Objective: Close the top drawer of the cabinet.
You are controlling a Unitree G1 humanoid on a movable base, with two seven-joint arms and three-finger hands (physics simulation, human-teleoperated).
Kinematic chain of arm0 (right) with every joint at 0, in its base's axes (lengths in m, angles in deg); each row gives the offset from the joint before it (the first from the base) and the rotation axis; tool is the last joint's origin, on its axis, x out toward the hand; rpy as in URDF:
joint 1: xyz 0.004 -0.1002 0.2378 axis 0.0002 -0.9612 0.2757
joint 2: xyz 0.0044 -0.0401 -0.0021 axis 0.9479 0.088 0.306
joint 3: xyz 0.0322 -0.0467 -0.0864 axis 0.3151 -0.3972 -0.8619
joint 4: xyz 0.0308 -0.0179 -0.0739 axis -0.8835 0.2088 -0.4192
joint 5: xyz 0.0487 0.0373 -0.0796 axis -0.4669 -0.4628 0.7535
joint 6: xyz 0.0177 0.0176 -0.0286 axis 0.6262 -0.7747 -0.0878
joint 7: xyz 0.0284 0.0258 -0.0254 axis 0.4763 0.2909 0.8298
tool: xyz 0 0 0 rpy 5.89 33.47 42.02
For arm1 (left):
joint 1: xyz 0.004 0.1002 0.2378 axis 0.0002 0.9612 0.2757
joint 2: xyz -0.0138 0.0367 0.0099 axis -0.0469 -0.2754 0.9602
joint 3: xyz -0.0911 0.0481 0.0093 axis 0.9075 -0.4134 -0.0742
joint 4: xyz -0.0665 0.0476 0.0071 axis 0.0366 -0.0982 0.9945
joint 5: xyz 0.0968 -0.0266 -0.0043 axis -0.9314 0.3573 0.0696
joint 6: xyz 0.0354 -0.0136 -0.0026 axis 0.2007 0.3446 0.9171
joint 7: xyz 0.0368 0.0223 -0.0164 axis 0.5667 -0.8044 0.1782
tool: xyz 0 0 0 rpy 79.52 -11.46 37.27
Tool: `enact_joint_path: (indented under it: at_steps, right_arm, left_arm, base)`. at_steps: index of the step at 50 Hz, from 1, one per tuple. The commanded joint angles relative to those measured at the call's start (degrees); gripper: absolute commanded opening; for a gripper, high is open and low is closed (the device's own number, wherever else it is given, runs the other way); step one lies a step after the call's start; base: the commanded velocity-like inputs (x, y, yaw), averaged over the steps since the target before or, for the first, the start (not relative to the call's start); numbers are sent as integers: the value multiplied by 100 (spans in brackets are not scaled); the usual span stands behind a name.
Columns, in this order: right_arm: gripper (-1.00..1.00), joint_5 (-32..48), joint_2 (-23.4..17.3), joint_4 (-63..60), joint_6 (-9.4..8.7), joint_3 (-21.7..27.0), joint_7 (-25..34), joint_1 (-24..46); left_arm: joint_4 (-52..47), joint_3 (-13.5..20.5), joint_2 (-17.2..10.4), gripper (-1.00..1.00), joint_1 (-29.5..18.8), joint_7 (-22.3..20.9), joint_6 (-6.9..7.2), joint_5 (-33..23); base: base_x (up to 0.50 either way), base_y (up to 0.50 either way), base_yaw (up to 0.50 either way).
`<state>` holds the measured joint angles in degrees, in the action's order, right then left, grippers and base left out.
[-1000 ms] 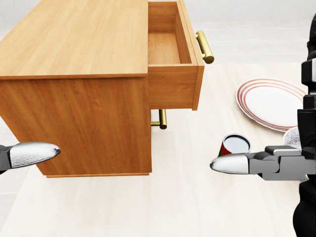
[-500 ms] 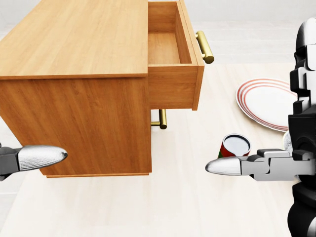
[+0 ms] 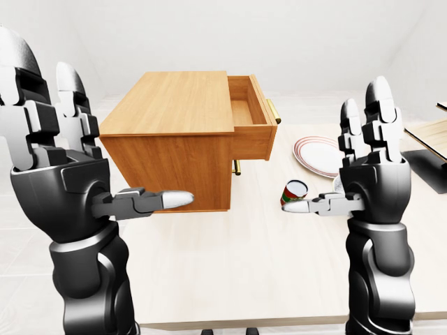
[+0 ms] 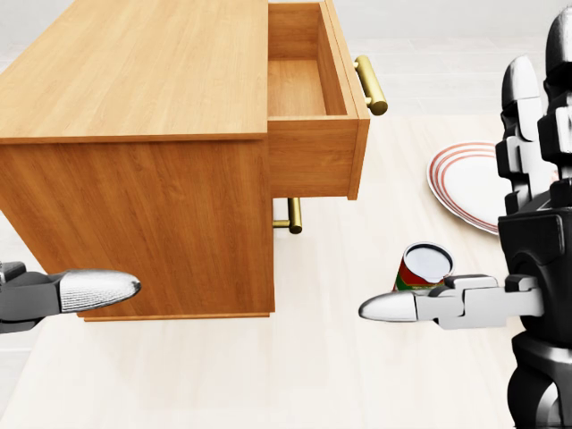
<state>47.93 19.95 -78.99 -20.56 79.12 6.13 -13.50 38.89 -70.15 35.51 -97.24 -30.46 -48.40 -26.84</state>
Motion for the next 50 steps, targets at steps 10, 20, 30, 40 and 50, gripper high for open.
enact_joint_path:
  at_steps: [10,20,30,40,50]
  right_arm:
    - [100,-82,-71,1864,0,-113,-222,955]
    - [100,-159,-160,3252,0,-107,-469,1549]
    - [100,-83,-245,4531,0,-189,-609,1966]
    - [100,-114,-243,4545,0,-211,-591,1926]
    - [100,-101,-241,4505,0,-231,-558,1917]
  left_arm:
    - [28,-4,63,100,-2,-23,0,-109]
    - [88,-58,73,100,55,-24,0,-130]
    - [124,4,76,100,5,54,0,-183]
    - [153,4,64,100,16,39,0,-183]
    - [123,-33,57,100,39,25,0,-201]
  base:
    - [0,0,0]
    - [0,0,0]
    - [0,0,0]
    - [0,0,0]
    - [0,0,0]
